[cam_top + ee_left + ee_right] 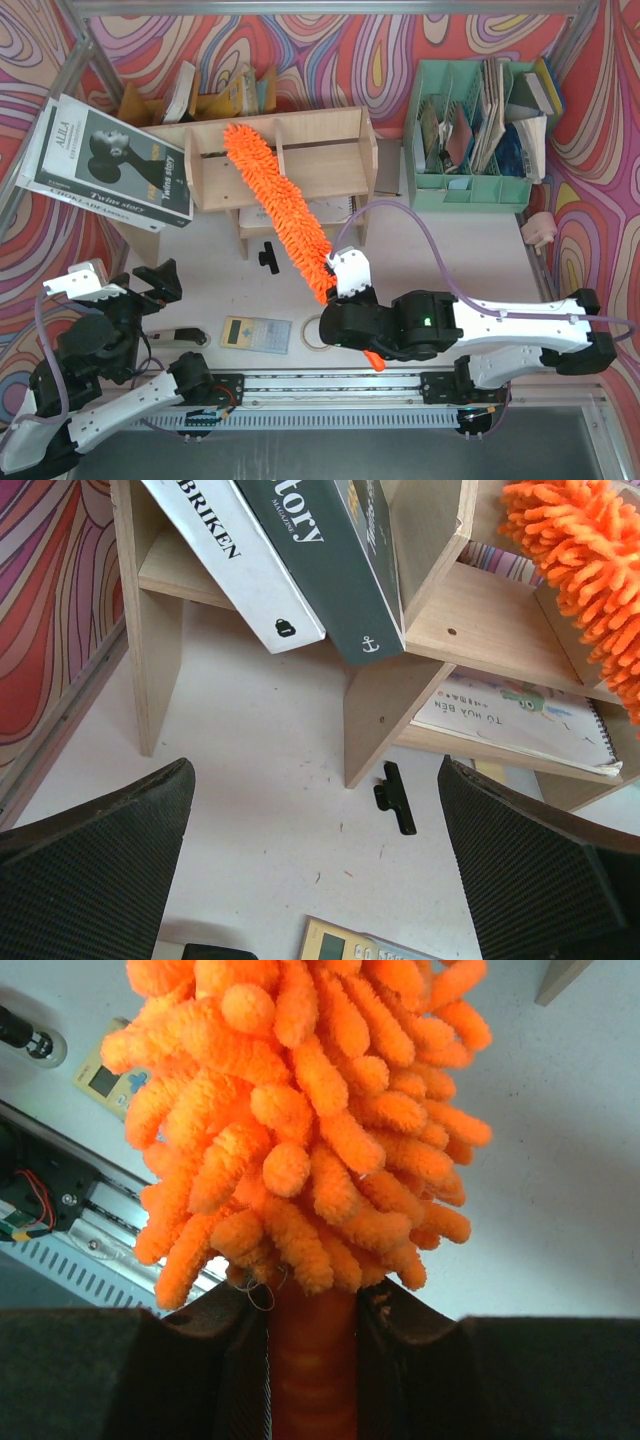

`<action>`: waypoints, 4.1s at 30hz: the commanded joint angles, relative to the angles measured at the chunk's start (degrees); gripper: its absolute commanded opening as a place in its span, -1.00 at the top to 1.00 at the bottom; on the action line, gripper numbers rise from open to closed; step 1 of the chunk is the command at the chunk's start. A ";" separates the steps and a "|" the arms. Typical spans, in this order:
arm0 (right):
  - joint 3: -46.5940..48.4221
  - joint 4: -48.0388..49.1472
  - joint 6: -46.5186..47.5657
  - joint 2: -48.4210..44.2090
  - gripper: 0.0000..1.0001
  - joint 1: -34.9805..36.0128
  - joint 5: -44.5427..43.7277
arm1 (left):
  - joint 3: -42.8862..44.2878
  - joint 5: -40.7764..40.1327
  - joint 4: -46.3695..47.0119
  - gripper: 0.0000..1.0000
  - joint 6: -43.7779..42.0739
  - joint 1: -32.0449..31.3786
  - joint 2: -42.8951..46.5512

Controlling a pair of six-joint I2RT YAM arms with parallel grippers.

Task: Dust the bookshelf with a duster

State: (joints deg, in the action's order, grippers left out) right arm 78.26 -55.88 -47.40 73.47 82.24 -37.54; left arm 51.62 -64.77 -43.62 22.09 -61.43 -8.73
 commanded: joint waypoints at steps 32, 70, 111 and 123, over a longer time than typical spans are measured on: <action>-2.40 11.60 6.55 6.43 1.00 -0.03 -0.25 | -0.45 -1.16 -0.74 -0.97 0.30 -0.18 0.47; 4.95 2.52 7.84 -2.01 1.00 -1.03 -9.52 | -0.36 -0.91 -0.94 -0.97 0.50 -0.18 0.76; -11.80 -2.38 -8.47 -6.53 1.00 -1.07 2.75 | -0.50 -1.24 -0.57 -0.97 0.24 -0.18 0.19; -5.02 -13.00 -13.07 -9.89 1.00 -1.07 -5.08 | -0.51 -1.18 -0.63 -0.97 0.24 -0.20 -0.06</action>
State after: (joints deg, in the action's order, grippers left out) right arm 69.06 -64.69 -57.32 67.07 81.34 -35.33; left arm 51.62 -64.99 -43.62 22.09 -61.43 -8.73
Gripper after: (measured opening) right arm 0.336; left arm 0.985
